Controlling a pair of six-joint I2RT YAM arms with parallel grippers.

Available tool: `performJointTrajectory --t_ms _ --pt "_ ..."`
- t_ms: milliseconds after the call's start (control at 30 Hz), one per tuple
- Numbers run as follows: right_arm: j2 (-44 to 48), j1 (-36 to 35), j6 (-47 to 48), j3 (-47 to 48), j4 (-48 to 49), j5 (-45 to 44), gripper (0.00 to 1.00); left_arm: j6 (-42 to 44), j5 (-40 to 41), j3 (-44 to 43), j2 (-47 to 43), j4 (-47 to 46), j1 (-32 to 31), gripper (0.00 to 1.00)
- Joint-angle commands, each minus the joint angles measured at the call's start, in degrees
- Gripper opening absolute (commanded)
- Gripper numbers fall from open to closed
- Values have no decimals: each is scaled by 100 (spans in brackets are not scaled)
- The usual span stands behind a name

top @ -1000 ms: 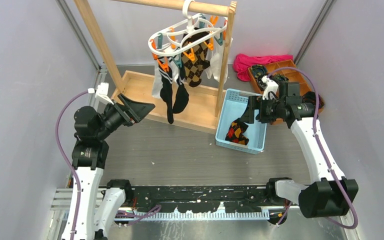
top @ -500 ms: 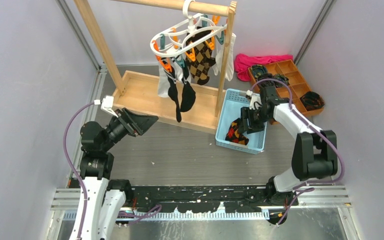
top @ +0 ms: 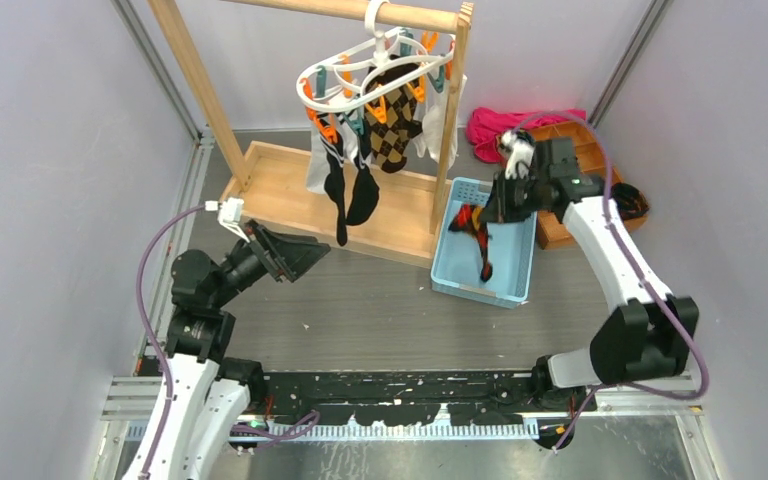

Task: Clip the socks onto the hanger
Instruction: Reset both arms

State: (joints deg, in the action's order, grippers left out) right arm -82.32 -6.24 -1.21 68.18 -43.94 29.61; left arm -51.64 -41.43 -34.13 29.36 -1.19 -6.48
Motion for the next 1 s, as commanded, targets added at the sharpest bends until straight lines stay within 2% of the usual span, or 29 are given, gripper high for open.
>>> performJointTrajectory --t_ms 0,100,233,400,533,600,667,800,967 --pt "448 76 88 1077 -340 241 1 551 72 -149 384 -634 -625 74" --pt "460 307 279 1213 -523 314 3 854 113 -226 673 -885 -1023 74" --pt "368 351 385 899 -486 68 5 986 192 -144 941 -1217 -1251 75" --pt "41 194 568 590 -294 -867 10 1162 298 -117 1027 -1226 -1277 75" --pt "-349 184 583 547 -404 -218 35 1319 374 -191 1075 -1027 -1277 75" --pt "-277 180 574 538 -341 178 50 1433 458 -290 1067 -679 -1277 75" --pt "-104 196 667 605 -333 168 62 1586 653 -443 1021 -258 -1277 75" --pt "111 376 996 917 -664 203 74 1940 1362 -920 833 1308 -1277 77" --pt "519 885 1229 1451 -1012 87 86 2395 2393 -1557 623 2403 -1267 86"
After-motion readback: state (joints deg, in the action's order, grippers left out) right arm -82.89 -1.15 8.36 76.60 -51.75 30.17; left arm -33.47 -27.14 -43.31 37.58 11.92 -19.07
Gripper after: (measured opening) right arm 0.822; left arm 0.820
